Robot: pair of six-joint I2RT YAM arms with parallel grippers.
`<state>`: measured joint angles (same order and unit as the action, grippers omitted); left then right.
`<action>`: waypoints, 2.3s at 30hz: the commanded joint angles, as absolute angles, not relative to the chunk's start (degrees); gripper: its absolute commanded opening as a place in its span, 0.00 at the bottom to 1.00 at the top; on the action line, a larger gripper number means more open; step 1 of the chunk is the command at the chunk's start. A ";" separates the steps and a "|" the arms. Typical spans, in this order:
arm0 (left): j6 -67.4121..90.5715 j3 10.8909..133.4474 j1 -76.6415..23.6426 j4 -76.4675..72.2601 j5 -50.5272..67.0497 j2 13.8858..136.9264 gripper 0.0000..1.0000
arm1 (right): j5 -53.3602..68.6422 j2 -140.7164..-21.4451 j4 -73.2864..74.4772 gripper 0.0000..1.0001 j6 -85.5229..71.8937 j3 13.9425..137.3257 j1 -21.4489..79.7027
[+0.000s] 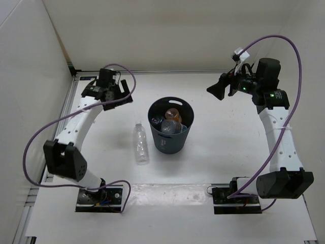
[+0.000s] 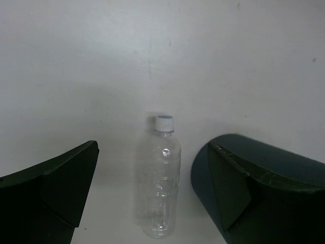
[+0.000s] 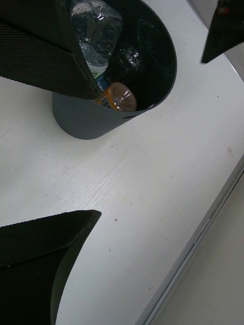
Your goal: Put the plastic bottles in the bin
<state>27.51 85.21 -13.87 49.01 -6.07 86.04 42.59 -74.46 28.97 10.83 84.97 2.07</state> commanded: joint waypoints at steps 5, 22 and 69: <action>29.88 83.23 -16.34 47.90 3.60 94.65 0.99 | 43.94 -73.04 32.08 0.90 13.80 86.93 0.62; 31.82 80.86 -22.06 51.94 5.89 103.35 0.99 | 44.82 -75.14 33.40 0.90 15.64 88.50 -0.79; 21.20 124.80 -20.90 46.52 -8.97 91.76 0.21 | 42.54 -75.85 35.68 0.90 16.26 87.80 2.20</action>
